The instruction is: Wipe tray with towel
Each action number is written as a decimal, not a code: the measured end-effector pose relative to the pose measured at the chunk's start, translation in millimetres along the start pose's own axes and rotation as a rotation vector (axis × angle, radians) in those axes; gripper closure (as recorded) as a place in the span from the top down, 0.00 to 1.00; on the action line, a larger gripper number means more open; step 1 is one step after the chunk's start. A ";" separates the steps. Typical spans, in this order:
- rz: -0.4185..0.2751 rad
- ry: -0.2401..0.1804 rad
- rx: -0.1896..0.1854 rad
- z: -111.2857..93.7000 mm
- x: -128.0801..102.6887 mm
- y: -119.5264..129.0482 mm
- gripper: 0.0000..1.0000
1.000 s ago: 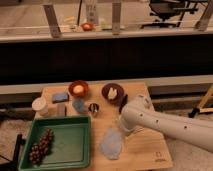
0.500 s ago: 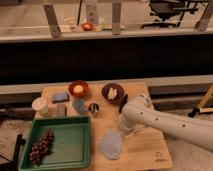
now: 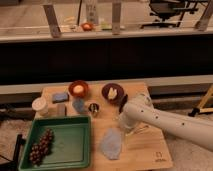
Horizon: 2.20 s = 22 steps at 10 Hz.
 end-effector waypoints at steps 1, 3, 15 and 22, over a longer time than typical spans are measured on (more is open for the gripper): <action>-0.007 0.003 -0.001 -1.1 0.3 0.1 0.80; -0.033 0.010 -0.012 -0.5 -12.0 4.6 0.80; 0.030 -0.018 -0.077 53.1 -46.1 16.3 0.80; 0.052 -0.016 -0.139 64.8 -46.6 19.1 0.28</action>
